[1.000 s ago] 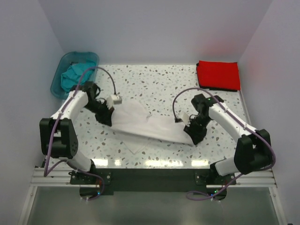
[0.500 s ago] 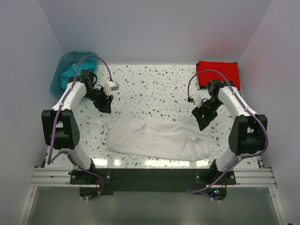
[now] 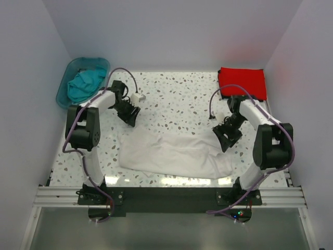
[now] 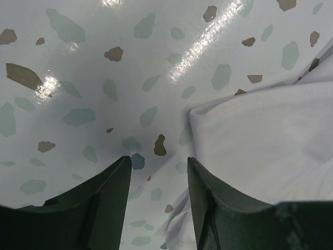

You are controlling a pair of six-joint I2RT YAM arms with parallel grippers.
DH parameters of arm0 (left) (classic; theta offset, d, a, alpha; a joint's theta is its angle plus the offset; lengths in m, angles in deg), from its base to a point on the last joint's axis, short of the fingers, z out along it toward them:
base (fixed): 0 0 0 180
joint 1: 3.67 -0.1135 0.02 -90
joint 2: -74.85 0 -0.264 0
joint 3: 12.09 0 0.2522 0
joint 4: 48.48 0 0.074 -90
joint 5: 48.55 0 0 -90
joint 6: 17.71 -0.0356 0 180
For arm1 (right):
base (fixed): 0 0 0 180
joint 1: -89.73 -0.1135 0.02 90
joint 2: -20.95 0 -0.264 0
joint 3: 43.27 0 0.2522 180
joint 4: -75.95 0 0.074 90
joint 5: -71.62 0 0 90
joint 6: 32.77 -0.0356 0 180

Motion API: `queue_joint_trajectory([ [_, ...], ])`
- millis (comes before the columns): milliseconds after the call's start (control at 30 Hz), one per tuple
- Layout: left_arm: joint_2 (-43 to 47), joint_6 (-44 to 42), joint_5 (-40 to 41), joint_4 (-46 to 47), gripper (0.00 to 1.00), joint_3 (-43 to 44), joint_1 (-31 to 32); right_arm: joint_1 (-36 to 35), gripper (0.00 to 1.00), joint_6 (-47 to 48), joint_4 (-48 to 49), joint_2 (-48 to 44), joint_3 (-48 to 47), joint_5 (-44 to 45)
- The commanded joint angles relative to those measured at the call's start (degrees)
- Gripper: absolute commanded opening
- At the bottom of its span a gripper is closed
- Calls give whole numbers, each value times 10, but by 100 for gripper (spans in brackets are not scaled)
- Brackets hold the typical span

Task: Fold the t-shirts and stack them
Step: Flatten the tshirt out

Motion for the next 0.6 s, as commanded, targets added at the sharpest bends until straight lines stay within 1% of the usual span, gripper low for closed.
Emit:
queue_joint_trajectory([
  [0, -11, 27, 13, 30, 52, 18, 13, -26, 59, -32, 12, 3, -15, -14],
  [67, -13, 35, 13, 36, 51, 18, 14, -43, 57, -38, 20, 3, -14, -5],
  [200, -16, 40, 5, 34, 50, 18, 17, -113, 52, -60, 44, -10, -8, 34],
  [300, -15, 38, 5, 35, 50, 15, 19, -147, 51, -71, 56, -21, -8, 69],
  [433, -15, 39, 4, 37, 50, 15, 19, -174, 51, -80, 68, -18, -5, 111],
  [567, -16, 38, -1, 36, 51, 17, 20, -189, 52, -85, 77, -6, -4, 129],
])
